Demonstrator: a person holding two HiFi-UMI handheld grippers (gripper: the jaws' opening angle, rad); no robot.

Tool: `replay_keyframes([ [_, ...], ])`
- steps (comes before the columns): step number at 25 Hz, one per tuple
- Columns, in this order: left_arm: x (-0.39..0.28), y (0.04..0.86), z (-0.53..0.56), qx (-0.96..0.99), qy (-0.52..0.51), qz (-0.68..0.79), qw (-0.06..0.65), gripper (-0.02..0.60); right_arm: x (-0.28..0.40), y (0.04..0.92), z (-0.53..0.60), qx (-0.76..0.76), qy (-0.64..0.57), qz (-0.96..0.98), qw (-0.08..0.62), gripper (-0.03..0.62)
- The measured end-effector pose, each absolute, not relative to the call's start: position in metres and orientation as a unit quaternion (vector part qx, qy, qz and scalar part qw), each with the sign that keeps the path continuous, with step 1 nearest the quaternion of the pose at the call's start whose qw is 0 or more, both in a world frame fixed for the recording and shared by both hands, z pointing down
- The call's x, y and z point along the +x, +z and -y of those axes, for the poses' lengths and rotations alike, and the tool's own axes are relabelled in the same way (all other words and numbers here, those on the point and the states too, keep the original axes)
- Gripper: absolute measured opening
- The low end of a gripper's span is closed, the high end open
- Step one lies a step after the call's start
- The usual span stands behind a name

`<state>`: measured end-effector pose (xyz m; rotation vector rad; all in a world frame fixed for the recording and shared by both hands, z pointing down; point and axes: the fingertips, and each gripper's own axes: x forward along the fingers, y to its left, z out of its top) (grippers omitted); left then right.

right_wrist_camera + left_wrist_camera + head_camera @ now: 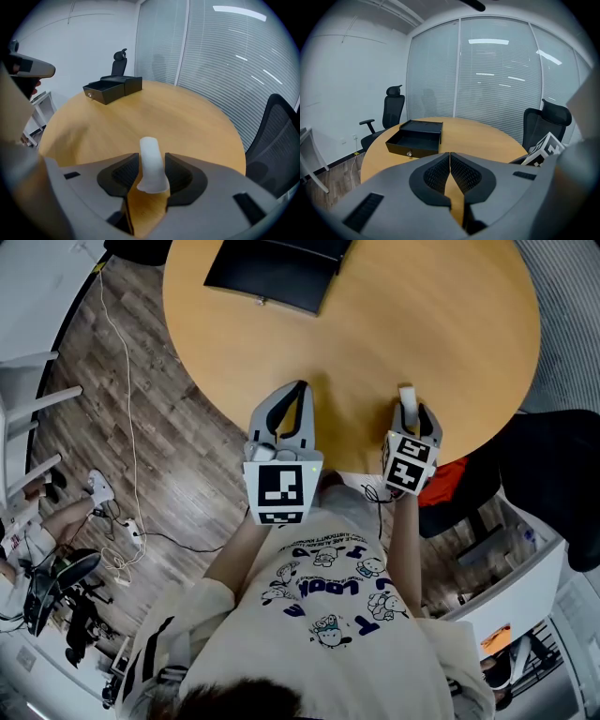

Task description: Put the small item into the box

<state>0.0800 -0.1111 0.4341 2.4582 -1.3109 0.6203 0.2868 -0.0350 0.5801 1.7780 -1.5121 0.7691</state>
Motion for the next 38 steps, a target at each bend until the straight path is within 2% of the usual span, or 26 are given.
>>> replay_keyframes([
  [13,0.074,0.433,0.111,0.846,0.213,0.467,0.144,0.015,0.289,0.595,0.033,0.676,0.312,0.578,0.334,0.164],
  [25,0.078,0.416,0.095,0.840,0.187,0.493,0.127,0.015,0.270,0.558,0.043,0.665,0.282,0.628,0.290,0.163],
  [38,0.049,0.379,0.081,0.815,0.145,0.551,0.107,0.015,0.239,0.502,0.057,0.644,0.239,0.679,0.259,0.161],
])
